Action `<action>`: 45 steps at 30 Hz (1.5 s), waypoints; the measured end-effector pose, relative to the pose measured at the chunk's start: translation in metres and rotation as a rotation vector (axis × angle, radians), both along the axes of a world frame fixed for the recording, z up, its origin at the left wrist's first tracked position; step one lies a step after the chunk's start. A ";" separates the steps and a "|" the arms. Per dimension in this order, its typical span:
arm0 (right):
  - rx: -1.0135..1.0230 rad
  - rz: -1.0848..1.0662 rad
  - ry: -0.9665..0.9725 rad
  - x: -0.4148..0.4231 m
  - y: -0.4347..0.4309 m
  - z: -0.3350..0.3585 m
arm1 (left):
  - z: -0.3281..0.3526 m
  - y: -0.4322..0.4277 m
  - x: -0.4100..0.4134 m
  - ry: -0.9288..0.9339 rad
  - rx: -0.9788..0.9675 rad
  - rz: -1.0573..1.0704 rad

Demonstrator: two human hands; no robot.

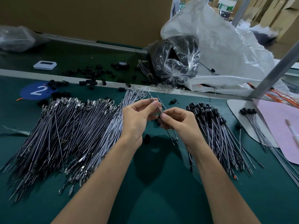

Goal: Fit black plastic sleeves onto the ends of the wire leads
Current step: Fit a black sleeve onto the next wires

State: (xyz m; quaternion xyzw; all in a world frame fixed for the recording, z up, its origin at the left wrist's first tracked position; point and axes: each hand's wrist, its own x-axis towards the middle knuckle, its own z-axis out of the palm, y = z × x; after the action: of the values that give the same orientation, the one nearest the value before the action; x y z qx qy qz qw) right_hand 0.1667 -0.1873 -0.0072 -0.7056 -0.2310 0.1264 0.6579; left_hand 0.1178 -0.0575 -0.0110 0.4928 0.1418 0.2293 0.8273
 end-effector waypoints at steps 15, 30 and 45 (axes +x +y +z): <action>0.039 -0.174 -0.105 0.003 0.001 -0.001 | -0.001 -0.002 0.002 -0.034 0.129 -0.065; 0.090 -0.440 -0.085 0.013 -0.006 -0.005 | -0.033 -0.001 0.018 0.337 1.449 0.120; -0.035 -0.403 -0.250 0.014 -0.009 -0.006 | -0.008 0.014 0.015 0.103 0.237 0.056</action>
State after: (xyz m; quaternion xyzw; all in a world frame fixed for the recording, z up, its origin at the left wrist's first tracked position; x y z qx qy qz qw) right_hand 0.1808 -0.1963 -0.0131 -0.7587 -0.1630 -0.0919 0.6240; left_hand 0.1327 -0.0440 -0.0189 0.5942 0.1695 0.2421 0.7481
